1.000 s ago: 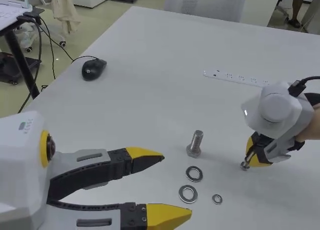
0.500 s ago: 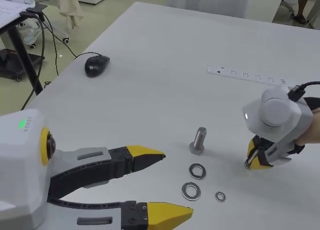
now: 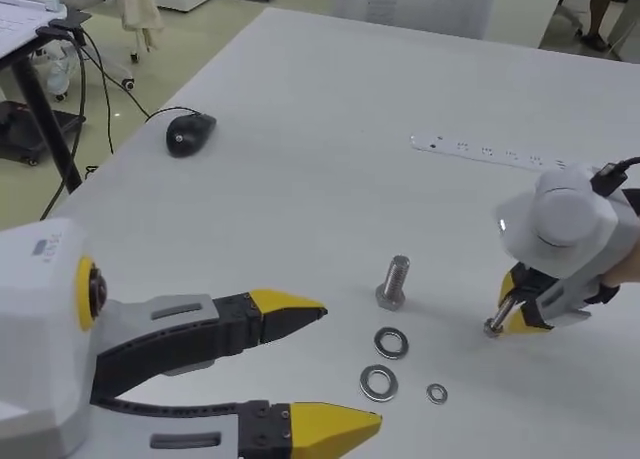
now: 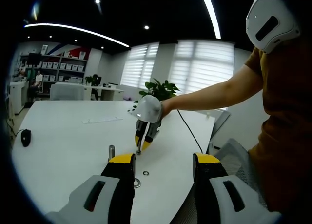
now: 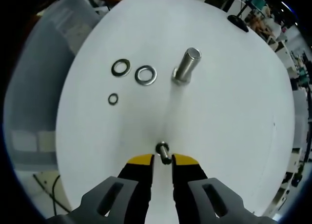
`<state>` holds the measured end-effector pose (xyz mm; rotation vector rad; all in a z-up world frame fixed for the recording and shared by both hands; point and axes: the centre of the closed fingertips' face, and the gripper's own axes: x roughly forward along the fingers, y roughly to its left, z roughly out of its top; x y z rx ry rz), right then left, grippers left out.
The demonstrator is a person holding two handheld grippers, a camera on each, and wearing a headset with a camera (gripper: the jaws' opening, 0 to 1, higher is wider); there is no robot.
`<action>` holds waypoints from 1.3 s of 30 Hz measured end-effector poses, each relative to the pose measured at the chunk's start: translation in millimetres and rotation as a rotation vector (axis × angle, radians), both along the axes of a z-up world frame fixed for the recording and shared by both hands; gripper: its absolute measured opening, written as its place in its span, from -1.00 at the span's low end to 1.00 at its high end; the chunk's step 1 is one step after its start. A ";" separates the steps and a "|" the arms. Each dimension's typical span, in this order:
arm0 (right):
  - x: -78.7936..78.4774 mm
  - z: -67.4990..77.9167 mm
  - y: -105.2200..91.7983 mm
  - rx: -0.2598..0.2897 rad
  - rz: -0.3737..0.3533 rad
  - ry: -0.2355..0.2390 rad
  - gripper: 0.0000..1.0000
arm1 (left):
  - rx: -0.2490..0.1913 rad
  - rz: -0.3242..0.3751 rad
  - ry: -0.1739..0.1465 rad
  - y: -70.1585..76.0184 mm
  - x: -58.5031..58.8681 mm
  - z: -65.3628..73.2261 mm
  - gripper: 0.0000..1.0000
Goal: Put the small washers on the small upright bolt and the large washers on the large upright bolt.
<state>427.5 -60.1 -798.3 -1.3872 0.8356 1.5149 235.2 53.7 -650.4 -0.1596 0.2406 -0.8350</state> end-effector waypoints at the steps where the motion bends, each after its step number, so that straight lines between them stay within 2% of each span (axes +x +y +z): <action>1: 0.2 1.6 -1.6 0.002 -0.006 -0.003 -0.70 | 0.002 0.000 -0.001 0.0 -0.3 0.1 -0.07; 11: -14.5 10.8 -18.4 0.011 -0.042 -0.006 -0.71 | 0.018 -0.014 -0.011 -3.0 -4.8 -0.1 -0.07; 16: -32.4 7.4 -17.1 0.026 -0.049 0.013 -0.71 | 0.039 -0.021 -0.016 -2.5 -8.6 0.3 -0.07; 21: -54.4 4.1 -2.6 0.062 -0.039 0.045 -0.71 | 0.051 -0.019 -0.021 -1.5 -11.4 0.2 -0.07; 26: -71.2 -1.3 12.1 0.062 0.007 0.062 -0.71 | 0.074 -0.017 -0.023 0.1 -13.0 -1.4 -0.07; 31: -80.3 -5.1 24.3 0.066 0.030 0.078 -0.71 | 0.084 -0.008 -0.027 3.8 -13.1 -1.2 -0.07; 35: -84.0 -6.9 30.9 0.069 0.047 0.088 -0.71 | 0.133 0.009 -0.022 10.1 -10.7 -7.9 -0.06; 39: -85.4 -8.8 33.1 0.063 0.058 0.094 -0.71 | 0.127 0.015 -0.021 11.7 -8.3 -9.9 -0.06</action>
